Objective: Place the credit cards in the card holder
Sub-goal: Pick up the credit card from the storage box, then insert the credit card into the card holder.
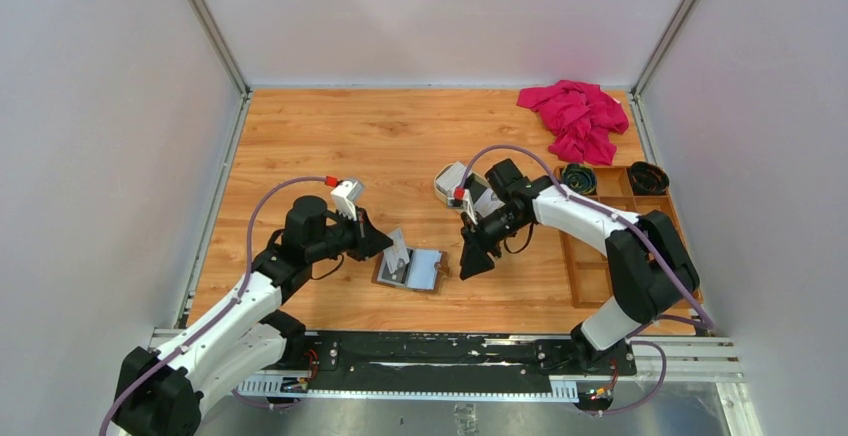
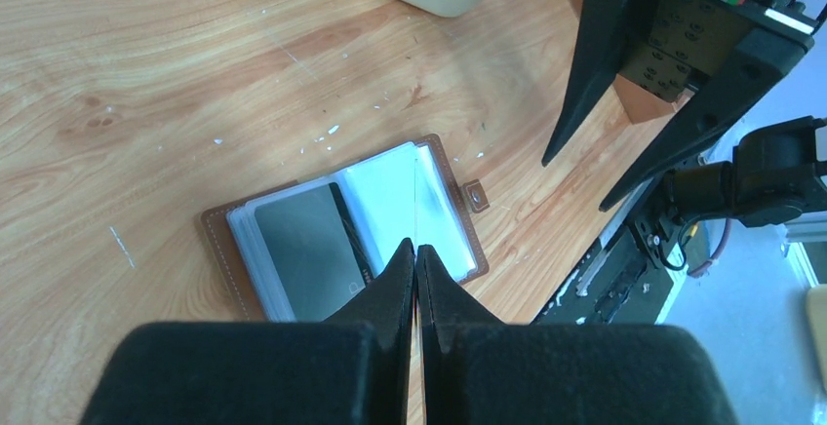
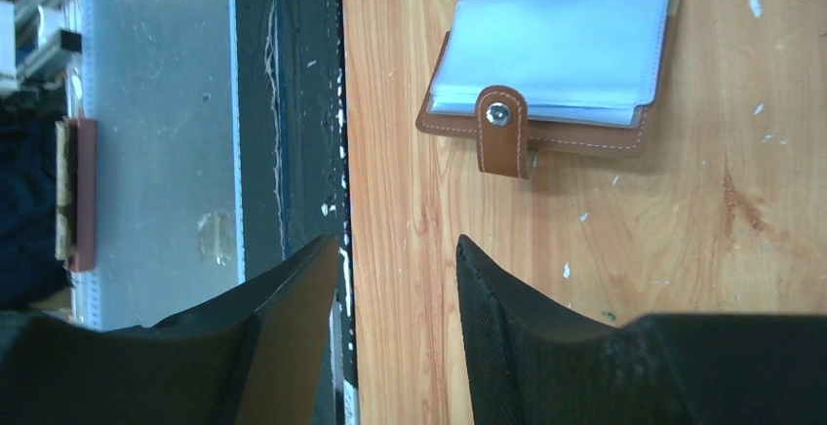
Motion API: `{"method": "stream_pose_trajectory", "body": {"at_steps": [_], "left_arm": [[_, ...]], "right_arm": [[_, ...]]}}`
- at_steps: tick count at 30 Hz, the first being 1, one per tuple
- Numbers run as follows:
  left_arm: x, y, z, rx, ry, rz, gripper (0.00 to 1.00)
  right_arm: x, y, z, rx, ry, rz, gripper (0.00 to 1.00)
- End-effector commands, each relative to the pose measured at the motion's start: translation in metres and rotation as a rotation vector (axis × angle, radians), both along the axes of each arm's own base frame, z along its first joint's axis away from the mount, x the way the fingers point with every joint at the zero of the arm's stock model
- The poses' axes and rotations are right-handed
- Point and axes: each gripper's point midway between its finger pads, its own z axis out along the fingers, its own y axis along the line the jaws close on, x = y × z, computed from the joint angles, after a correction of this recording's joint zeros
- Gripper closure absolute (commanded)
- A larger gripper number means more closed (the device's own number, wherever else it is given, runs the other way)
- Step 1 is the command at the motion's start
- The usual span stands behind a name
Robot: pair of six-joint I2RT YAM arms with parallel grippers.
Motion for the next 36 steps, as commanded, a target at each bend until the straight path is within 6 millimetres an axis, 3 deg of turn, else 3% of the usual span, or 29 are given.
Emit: {"method": "stream_pose_trajectory", "body": {"at_steps": [1, 14, 20, 28, 36], "left_arm": [[0.001, 0.0, 0.002, -0.018, -0.007, 0.004, 1.0], [0.002, 0.001, 0.0, -0.014, 0.0, 0.012, 1.0], [0.002, 0.0, -0.001, -0.015, 0.0, 0.009, 1.0], [0.003, -0.001, -0.001, -0.022, 0.005, 0.008, 1.0], [0.002, -0.001, 0.001, -0.028, 0.005, 0.012, 1.0]], "right_arm": [[0.015, 0.008, -0.003, -0.043, 0.082, -0.14, 0.48], [0.039, 0.012, -0.015, -0.106, 0.211, -0.356, 0.5], [0.05, 0.012, -0.03, -0.165, 0.274, -0.486, 0.5], [0.056, 0.016, -0.052, -0.206, 0.32, -0.54, 0.46], [0.054, 0.024, -0.056, -0.188, 0.363, -0.57, 0.48]]}}
